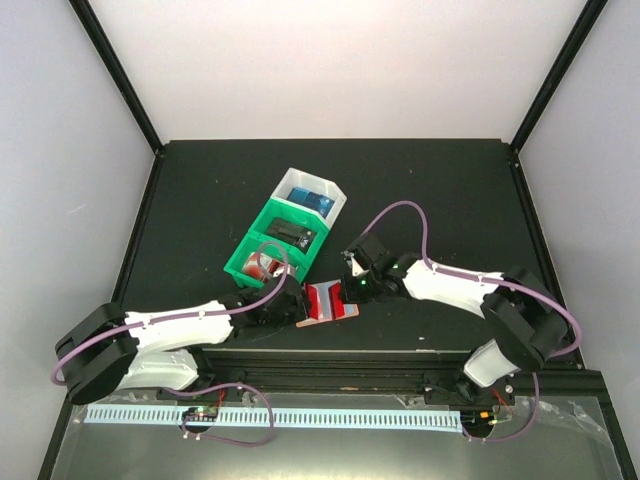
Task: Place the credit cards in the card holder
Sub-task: Insert the credit card into the card holder.
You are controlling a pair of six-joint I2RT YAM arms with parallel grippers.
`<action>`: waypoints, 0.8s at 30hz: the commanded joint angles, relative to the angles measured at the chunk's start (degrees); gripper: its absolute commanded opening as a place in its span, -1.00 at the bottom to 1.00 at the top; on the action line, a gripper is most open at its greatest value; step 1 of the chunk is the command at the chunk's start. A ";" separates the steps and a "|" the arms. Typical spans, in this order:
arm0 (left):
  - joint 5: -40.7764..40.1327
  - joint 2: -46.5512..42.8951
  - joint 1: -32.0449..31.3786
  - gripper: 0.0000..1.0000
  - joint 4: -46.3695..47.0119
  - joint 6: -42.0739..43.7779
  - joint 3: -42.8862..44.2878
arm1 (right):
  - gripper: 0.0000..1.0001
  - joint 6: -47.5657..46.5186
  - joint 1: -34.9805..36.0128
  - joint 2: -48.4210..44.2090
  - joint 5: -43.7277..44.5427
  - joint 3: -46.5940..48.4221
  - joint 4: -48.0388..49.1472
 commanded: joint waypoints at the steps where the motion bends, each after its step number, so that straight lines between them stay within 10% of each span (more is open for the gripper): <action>1: -2.04 1.81 -0.67 -0.97 1.36 -0.50 2.05 | -0.98 1.80 0.70 2.17 0.64 1.86 1.66; 14: -2.06 2.95 -0.93 -0.97 1.08 -0.27 2.08 | -0.59 1.47 1.69 4.50 -0.72 2.74 3.20; 24: -1.20 1.77 -1.02 -0.97 5.90 0.10 1.34 | -0.98 1.30 2.05 0.88 9.77 1.66 -1.55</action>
